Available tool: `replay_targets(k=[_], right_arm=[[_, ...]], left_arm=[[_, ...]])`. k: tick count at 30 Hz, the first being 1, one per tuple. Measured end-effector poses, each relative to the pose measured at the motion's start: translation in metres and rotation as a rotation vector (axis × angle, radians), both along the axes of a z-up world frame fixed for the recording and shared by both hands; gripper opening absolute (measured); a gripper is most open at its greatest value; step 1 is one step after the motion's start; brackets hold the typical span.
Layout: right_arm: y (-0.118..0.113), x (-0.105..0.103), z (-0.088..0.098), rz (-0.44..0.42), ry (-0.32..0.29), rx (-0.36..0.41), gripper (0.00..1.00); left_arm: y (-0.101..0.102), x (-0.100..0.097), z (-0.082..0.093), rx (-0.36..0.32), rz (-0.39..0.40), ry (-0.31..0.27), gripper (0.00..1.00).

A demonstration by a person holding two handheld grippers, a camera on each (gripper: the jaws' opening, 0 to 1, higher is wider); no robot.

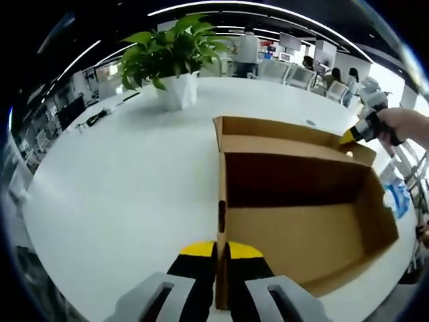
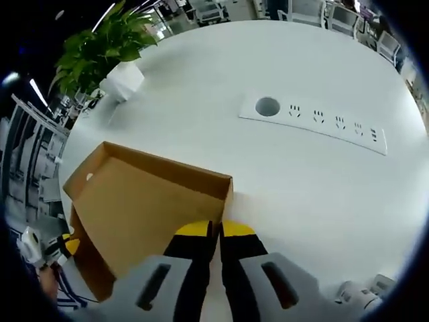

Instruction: Operate the shoe box by opening the lid, removing the specified soft item, and placing it in the target area until the item is outside and the box remains undamaged.

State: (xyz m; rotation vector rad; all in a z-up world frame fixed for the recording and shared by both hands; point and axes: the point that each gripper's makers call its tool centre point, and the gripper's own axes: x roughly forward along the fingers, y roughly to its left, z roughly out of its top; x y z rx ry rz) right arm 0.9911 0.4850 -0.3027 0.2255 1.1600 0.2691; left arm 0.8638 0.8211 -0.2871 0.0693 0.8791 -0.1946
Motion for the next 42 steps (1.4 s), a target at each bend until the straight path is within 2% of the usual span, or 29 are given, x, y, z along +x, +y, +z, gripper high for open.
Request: replay_targets(k=[14, 23, 27, 31, 33, 34, 37, 42], right_arm=[[-0.002, 0.006, 0.022, -0.024, -0.093, -0.009, 0.01], [-0.002, 0.004, 0.050, -0.065, -0.219, -0.006, 0.00], [-0.001, 0.004, 0.067, -0.073, -0.305, -0.014, 0.00], [0.001, 0.003, 0.089, -0.073, -0.424, -0.035, 0.00], [0.006, -0.011, 0.103, -0.062, -0.488, -0.058, 0.00], [0.006, -0.011, 0.109, -0.068, -0.533, -0.063, 0.00], [0.004, -0.006, 0.116, -0.059, -0.607, -0.092, 0.00], [0.008, -0.025, 0.135, -0.052, -0.789, -0.145, 0.00]], left_arm=[[-0.002, -0.001, 0.000, 0.002, 0.002, -0.003, 0.04], [-0.002, 0.002, -0.001, 0.001, 0.009, -0.007, 0.04], [-0.003, 0.004, -0.001, 0.001, 0.010, -0.009, 0.04], [-0.006, 0.004, 0.000, -0.002, 0.014, -0.010, 0.04], [-0.005, 0.004, 0.000, -0.001, 0.016, -0.011, 0.04], [-0.005, 0.005, -0.001, -0.001, 0.016, -0.013, 0.04], [-0.003, 0.008, -0.002, 0.000, 0.019, -0.015, 0.04], [-0.004, 0.007, -0.002, 0.009, 0.018, -0.020, 0.04]])
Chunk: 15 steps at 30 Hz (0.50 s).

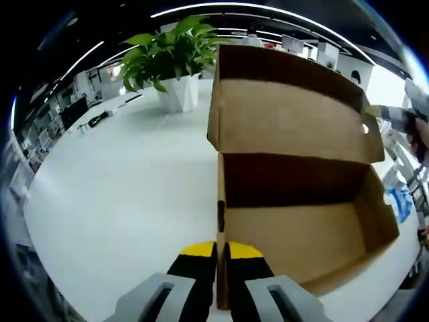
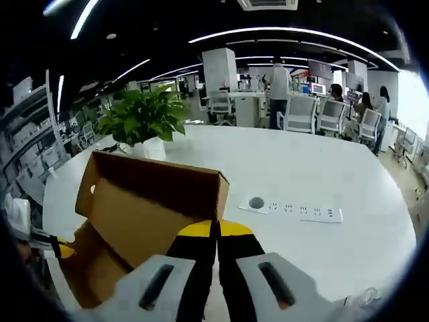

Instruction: Operate the shoe box by opening the lid, removing the specified soft item, and placing it in the target area until the item is outside and the box remains undamaged.

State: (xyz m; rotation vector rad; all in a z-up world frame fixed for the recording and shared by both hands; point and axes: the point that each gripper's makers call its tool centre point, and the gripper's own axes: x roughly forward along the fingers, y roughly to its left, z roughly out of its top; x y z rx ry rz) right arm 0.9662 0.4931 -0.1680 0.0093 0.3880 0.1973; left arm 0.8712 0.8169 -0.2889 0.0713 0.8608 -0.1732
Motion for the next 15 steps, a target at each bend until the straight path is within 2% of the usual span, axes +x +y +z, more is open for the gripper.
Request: replay_targets(k=[5, 15], right_arm=[[0.004, -0.019, 0.008, 0.000, -0.103, -0.052, 0.00], [0.005, -0.032, 0.012, -0.009, -0.169, -0.051, 0.00]], left_arm=[[0.000, 0.000, 0.000, 0.003, 0.006, -0.003, 0.04], [0.000, -0.001, 0.000, 0.016, 0.008, 0.001, 0.05]])
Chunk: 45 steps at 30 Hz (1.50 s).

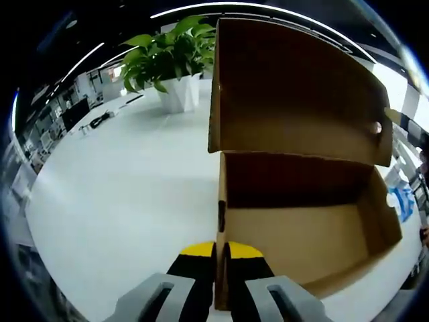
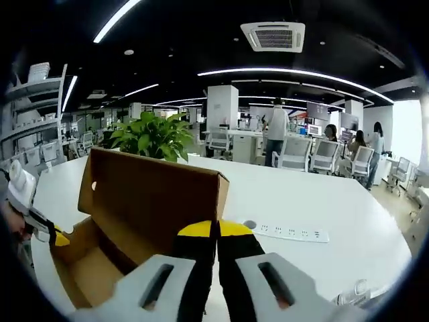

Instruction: Operate the shoe box by opening the lid, removing the specified soft item, and placing it in the target area until the item is outside and the box remains undamaged.

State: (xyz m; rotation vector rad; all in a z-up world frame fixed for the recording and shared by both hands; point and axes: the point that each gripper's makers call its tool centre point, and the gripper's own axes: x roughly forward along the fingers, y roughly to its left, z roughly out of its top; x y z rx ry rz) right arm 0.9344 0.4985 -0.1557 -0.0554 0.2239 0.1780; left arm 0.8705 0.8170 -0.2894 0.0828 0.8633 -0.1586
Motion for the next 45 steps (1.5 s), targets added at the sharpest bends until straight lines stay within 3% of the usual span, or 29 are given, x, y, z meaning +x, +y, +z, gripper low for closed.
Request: replay_targets(k=[18, 22, 34, 40, 45], right_arm=[[0.011, -0.044, 0.009, 0.026, -0.192, -0.094, 0.00], [0.012, -0.052, 0.008, 0.039, -0.212, -0.109, 0.00], [0.017, -0.070, 0.003, 0.061, -0.213, -0.136, 0.00], [0.018, -0.077, -0.001, 0.069, -0.207, -0.161, 0.00], [0.019, -0.083, -0.003, 0.070, -0.201, -0.173, 0.00]], left_arm=[[-0.001, 0.003, -0.002, 0.010, 0.014, -0.014, 0.05], [-0.002, 0.003, -0.003, 0.010, 0.018, -0.019, 0.05], [-0.008, -0.001, -0.001, 0.013, 0.004, -0.040, 0.06], [-0.016, 0.004, 0.008, 0.073, -0.072, -0.092, 0.14], [-0.014, 0.006, 0.017, 0.064, -0.083, -0.112, 0.16]])
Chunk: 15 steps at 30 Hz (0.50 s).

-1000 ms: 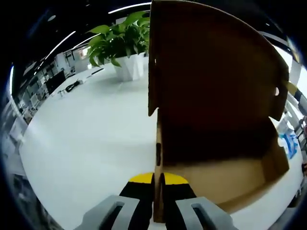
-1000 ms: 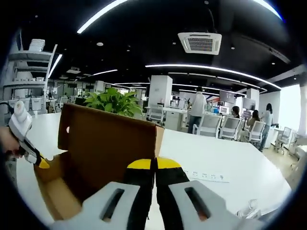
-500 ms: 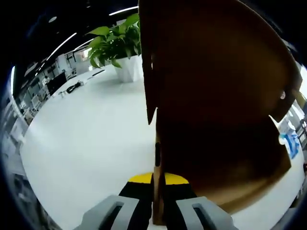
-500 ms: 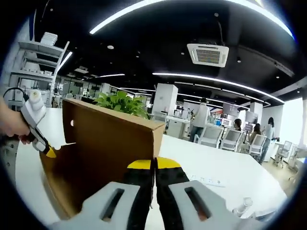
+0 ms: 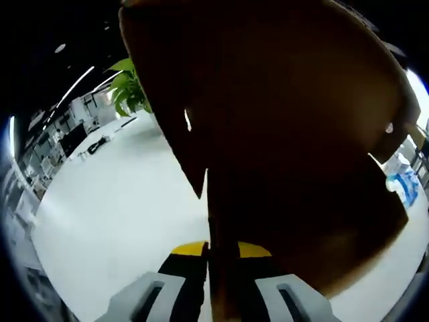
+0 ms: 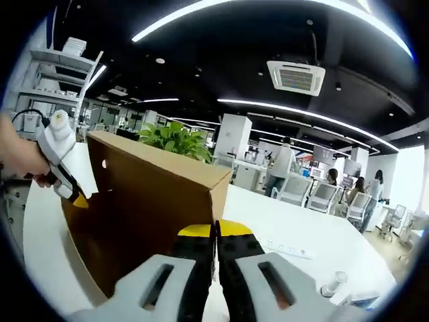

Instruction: Operate the shoe box by opening the lid, removing the specified soft item, and placing it in the target area until the item is outside and the box remains undamaged.

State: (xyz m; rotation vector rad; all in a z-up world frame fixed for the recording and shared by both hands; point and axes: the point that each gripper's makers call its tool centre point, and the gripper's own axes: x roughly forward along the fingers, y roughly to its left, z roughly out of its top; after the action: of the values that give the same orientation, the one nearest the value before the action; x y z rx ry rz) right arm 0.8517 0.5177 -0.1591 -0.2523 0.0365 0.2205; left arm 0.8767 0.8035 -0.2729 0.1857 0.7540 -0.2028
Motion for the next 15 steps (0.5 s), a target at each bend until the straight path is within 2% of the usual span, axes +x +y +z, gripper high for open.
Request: replay_targets(k=[4, 12, 15], right_arm=[[0.001, -0.002, -0.002, 0.000, 0.003, -0.006, 0.00], [0.004, -0.012, -0.009, 0.006, 0.011, -0.048, 0.00], [0.006, -0.018, -0.013, 0.013, 0.019, -0.073, 0.00]], left_arm=[[-0.001, -0.007, 0.011, -0.003, -0.025, -0.021, 0.19], [0.012, -0.018, 0.017, -0.009, -0.066, -0.031, 0.21], [0.012, -0.028, 0.021, -0.020, -0.084, -0.033, 0.21]])
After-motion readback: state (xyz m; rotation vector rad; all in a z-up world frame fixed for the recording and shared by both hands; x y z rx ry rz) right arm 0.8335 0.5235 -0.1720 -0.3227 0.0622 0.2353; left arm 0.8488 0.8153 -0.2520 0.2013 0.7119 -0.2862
